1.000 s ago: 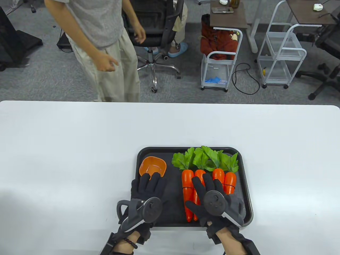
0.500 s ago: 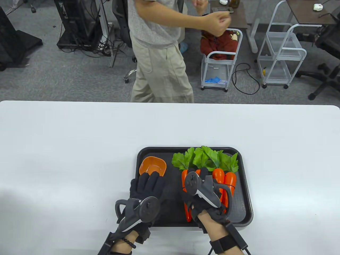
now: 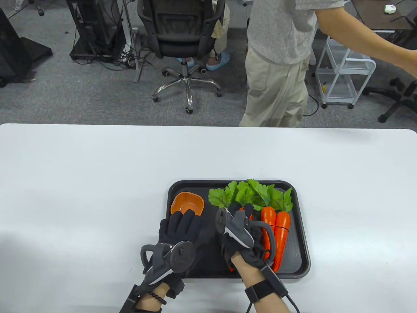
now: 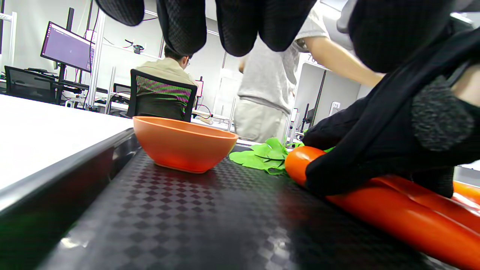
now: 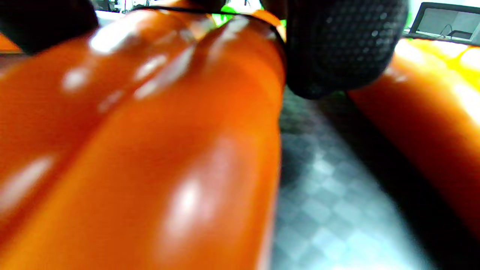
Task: Pinch and pull to detach rubber bands
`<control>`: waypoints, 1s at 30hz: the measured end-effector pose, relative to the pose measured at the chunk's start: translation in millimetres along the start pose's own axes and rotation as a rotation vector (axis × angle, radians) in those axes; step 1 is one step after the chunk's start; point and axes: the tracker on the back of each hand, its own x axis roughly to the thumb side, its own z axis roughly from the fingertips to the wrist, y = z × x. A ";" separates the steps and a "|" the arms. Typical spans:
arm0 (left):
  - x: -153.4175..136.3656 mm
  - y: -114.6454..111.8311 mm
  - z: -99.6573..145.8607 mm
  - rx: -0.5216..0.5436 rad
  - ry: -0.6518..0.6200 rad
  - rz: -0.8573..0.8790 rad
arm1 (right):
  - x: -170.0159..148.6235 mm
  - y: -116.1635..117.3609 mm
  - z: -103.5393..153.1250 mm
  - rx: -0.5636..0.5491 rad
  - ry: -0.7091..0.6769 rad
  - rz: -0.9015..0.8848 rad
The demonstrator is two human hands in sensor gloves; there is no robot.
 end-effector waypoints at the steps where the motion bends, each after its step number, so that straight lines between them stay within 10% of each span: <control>1: 0.0 0.0 0.0 0.000 0.000 0.001 | 0.1 0.9 -0.1 -0.002 0.008 0.002; 18: 1.1 0.0 -0.6 -0.008 -0.001 0.006 | -6.5 6.4 -2.6 0.049 0.029 -0.092; 30: 2.4 -2.1 -2.0 0.005 -0.011 0.050 | -45.2 -5.9 22.4 -0.027 -0.111 -0.572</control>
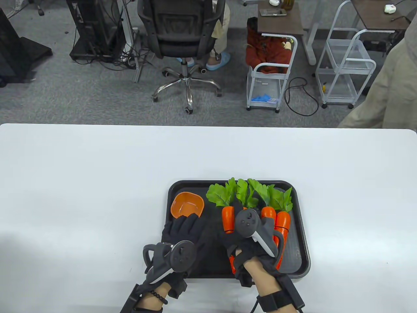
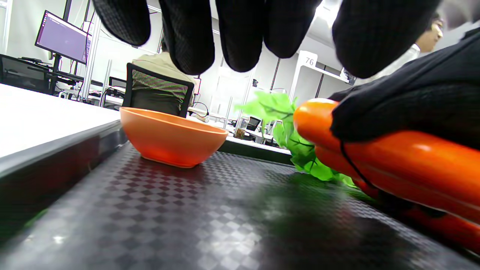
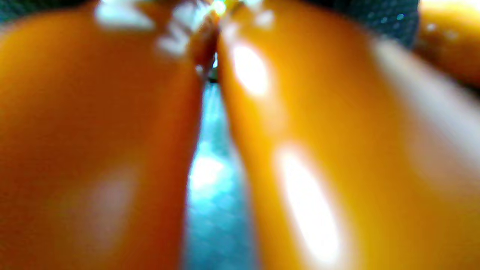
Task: Pinch and pull to detach rubber bands
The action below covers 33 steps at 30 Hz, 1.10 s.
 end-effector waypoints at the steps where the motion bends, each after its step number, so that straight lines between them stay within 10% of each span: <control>1: -0.1 -0.1 0.1 0.004 -0.001 0.004 | -2.8 -1.5 3.1 -0.006 -0.014 -0.049; 33: 1.0 12.6 9.7 0.200 -0.113 0.276 | -6.4 32.5 19.8 0.263 -0.393 -1.142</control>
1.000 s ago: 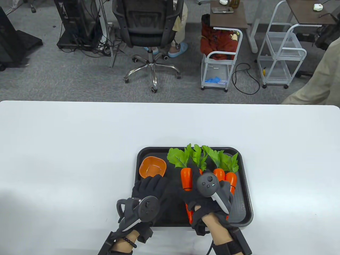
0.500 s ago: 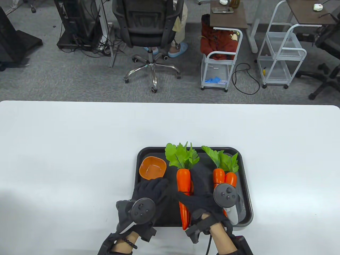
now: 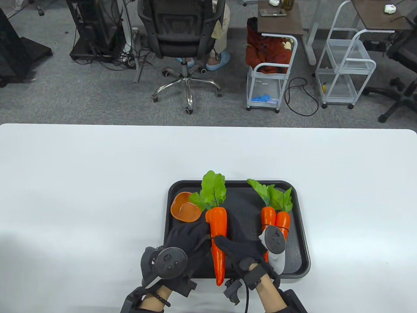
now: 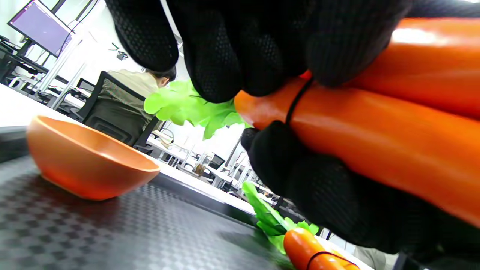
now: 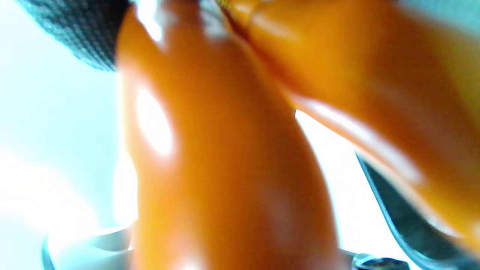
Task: Pinch and pull to detach rubber bands
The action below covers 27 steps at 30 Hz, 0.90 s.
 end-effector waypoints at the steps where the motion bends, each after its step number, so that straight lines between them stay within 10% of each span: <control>1: 1.3 0.4 0.3 0.009 -0.010 -0.001 | -0.1 0.3 -0.1 0.006 -0.010 -0.023; 27: 29.7 -6.6 4.6 -0.014 -0.198 -0.157 | -15.9 -7.7 2.0 -0.115 -0.111 -0.294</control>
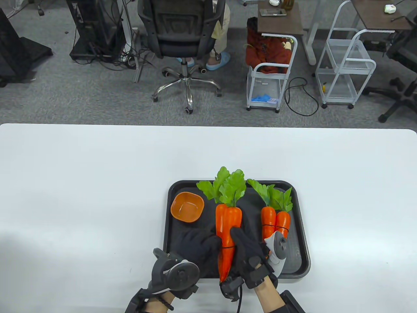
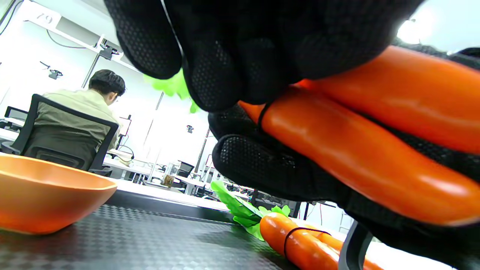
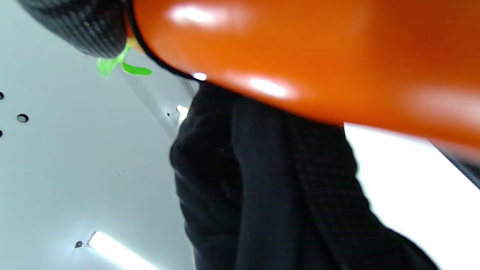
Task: Pinch and pull to detach rubber bands
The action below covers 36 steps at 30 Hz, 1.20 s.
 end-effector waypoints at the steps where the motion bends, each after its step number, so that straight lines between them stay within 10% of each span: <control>1: 0.8 0.0 -0.2 -0.003 -0.005 -0.009 | 0.2 -0.2 0.2 0.010 0.001 -0.006; 23: 17.5 -7.2 1.5 -0.103 -0.110 -0.088 | 7.1 -28.2 -3.4 -0.129 -0.025 -0.020; 36: -6.3 7.6 4.2 -0.098 -0.031 -0.050 | 29.9 -23.4 -4.1 -0.203 -0.055 0.458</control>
